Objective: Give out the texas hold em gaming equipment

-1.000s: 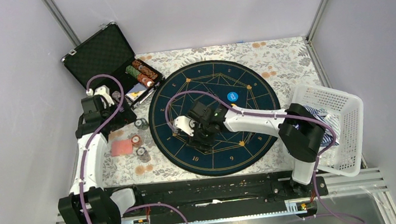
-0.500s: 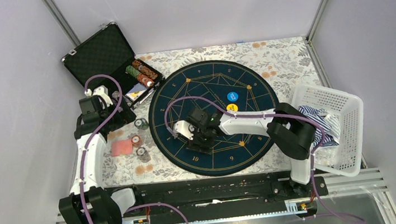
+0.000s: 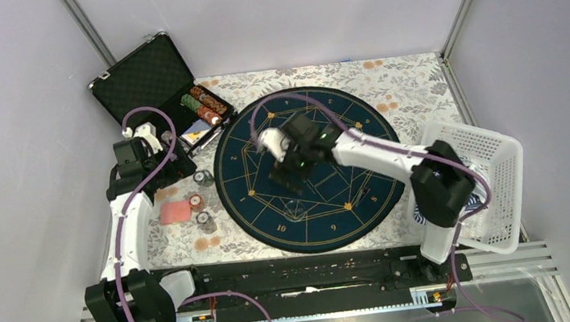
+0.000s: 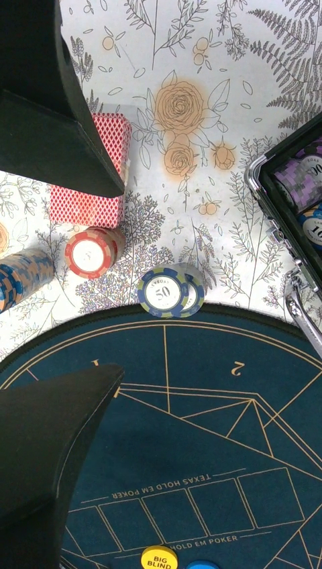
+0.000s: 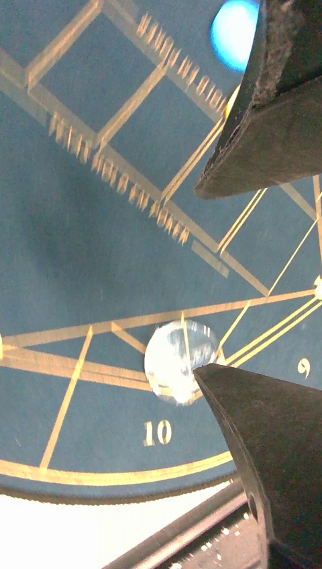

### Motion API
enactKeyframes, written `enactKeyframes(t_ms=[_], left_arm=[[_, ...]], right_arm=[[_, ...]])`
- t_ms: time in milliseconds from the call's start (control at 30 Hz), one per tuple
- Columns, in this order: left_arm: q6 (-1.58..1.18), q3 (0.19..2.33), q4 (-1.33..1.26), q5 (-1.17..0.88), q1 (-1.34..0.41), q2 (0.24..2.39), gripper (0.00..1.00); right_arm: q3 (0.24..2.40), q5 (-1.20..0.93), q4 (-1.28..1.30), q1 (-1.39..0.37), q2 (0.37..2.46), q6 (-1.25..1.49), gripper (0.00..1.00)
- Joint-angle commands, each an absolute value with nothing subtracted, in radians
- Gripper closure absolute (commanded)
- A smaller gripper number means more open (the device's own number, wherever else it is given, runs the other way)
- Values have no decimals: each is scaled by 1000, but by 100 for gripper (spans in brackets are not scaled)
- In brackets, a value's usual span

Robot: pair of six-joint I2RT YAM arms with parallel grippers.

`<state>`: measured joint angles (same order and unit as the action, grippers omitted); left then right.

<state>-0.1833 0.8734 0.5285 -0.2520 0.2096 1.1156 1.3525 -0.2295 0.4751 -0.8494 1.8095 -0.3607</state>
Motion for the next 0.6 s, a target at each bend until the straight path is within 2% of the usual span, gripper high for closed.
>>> enactKeyframes(t_ms=[0, 300, 567], left_arm=[[-172, 883, 491, -270, 216, 1091, 1], [-176, 884, 491, -271, 218, 1089, 1], [-176, 881, 491, -265, 222, 1083, 1]], right_arm=[[1408, -232, 506, -696, 1700, -314, 0], [1334, -179, 440, -437, 1715, -204, 0], [1363, -145, 420, -391, 1816, -167, 0]])
